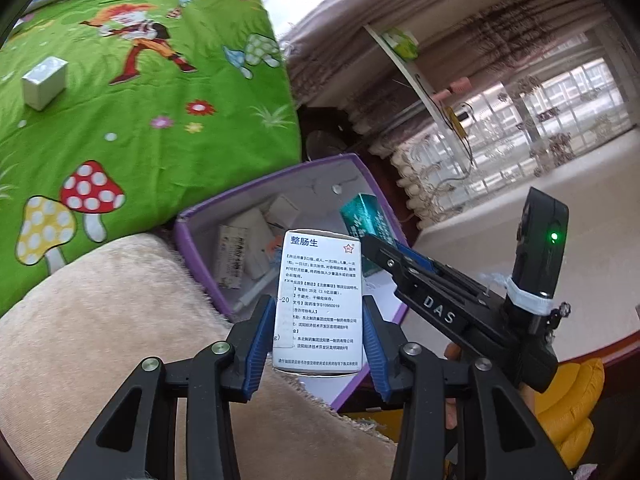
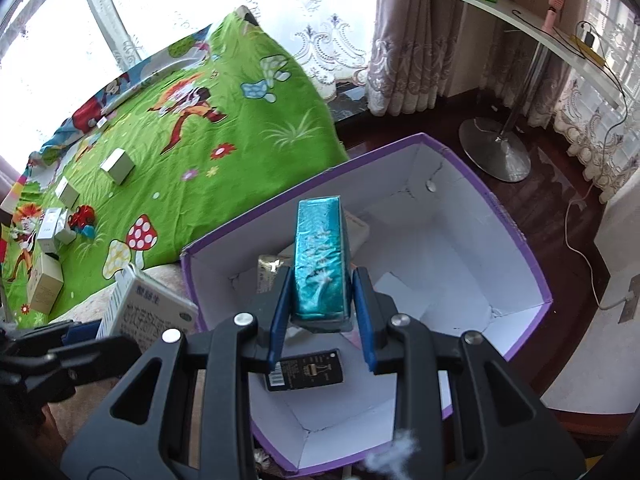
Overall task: Organize rigid objects
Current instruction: 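Carry both boxes into the purple-rimmed box and open both grippers, then withdraw both tools from the purple-rimmed box back over the bed, then grasp the red toy car with the right gripper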
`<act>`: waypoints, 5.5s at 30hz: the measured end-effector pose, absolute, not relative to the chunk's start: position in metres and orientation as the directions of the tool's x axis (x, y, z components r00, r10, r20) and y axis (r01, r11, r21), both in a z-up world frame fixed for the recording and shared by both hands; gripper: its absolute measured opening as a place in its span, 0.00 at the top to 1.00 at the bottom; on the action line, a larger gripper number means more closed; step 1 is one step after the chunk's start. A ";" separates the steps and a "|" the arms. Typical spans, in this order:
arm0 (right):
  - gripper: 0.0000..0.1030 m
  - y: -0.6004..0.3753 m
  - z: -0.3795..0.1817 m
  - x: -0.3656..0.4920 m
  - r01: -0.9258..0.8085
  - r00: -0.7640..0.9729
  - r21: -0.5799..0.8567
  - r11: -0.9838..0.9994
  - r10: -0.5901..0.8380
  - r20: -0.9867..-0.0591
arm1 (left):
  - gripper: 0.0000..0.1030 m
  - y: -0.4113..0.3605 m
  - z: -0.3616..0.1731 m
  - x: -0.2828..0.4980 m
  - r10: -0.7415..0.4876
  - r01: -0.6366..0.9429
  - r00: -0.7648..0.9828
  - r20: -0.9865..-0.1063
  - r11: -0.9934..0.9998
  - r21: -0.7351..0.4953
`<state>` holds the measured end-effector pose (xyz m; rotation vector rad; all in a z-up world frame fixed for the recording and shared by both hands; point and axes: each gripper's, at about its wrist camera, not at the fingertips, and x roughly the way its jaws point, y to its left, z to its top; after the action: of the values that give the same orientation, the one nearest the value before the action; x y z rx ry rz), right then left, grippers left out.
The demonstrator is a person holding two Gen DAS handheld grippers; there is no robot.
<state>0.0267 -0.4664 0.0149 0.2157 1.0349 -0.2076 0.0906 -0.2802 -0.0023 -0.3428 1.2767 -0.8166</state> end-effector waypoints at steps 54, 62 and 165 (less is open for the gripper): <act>0.42 -0.292 0.012 0.084 -0.139 0.452 0.092 0.986 0.146 -0.880 | 0.39 -0.045 0.018 0.092 -0.400 0.085 0.468 -0.788 0.908 -0.411; 0.42 -0.253 0.008 0.100 -0.235 0.434 0.071 0.969 0.170 -0.885 | 0.39 -0.001 0.015 0.088 -0.296 0.028 0.503 -0.812 0.945 -0.327; 0.86 -0.152 -0.035 0.208 -0.525 0.339 0.168 0.835 0.386 -0.858 | 0.44 0.023 -0.028 0.120 -0.197 0.266 0.456 -0.868 0.961 -0.078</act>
<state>0.2079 -0.1519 -0.0353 -0.1475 1.0718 0.5955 0.1198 0.0235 -0.0285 0.0729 1.0599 -0.2856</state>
